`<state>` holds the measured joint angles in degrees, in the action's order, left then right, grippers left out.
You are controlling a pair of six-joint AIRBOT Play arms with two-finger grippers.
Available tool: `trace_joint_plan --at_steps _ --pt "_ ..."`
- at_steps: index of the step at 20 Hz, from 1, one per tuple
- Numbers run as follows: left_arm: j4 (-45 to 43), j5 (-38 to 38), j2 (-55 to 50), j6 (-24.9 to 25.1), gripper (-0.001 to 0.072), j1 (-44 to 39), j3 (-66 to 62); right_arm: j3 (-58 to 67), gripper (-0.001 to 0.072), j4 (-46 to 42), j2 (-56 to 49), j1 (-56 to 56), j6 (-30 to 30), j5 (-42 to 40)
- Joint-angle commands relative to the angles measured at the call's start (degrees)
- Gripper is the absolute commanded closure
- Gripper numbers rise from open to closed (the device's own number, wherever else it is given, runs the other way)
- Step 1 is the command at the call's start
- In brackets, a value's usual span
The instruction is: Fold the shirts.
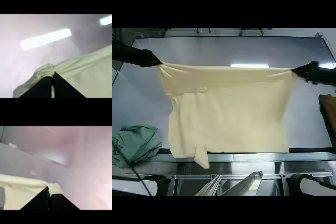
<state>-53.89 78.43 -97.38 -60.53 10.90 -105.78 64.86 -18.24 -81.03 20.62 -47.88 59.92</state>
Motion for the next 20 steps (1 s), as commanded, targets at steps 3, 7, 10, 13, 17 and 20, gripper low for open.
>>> trace_joint_plan --at_steps 3,7,10,13,17,20 --pt "2.93 0.17 -20.11 0.17 0.0683 -0.66 -13.49 6.4 0.0693 18.8 -24.09 -1.33 12.04 -0.04" --pt "1.92 -1.03 -20.76 0.04 0.0684 -1.62 -7.98 8.87 0.0693 16.7 -28.04 -0.68 10.6 2.54" --pt "0.52 1.4 -20.76 -1.07 0.0686 -1.62 -5.18 8.87 0.0692 6.16 -28.02 0.83 5.9 2.73" --pt "-2.08 4.87 -20.76 -4.57 0.0694 -1.7 -4.42 8.87 0.0664 -2.19 -28.02 0.96 3.34 2.95" --pt "-3.43 13.66 -20.76 -9.38 0.0365 -0.79 -7.23 9.77 0.0394 -2.82 -26.99 3.5 0.74 7.61" --pt "-3.3 20.94 -19.82 -16.46 0.0365 1.81 -11.65 10.78 0.0402 -5.77 -23.52 9.44 -3.89 15.54"
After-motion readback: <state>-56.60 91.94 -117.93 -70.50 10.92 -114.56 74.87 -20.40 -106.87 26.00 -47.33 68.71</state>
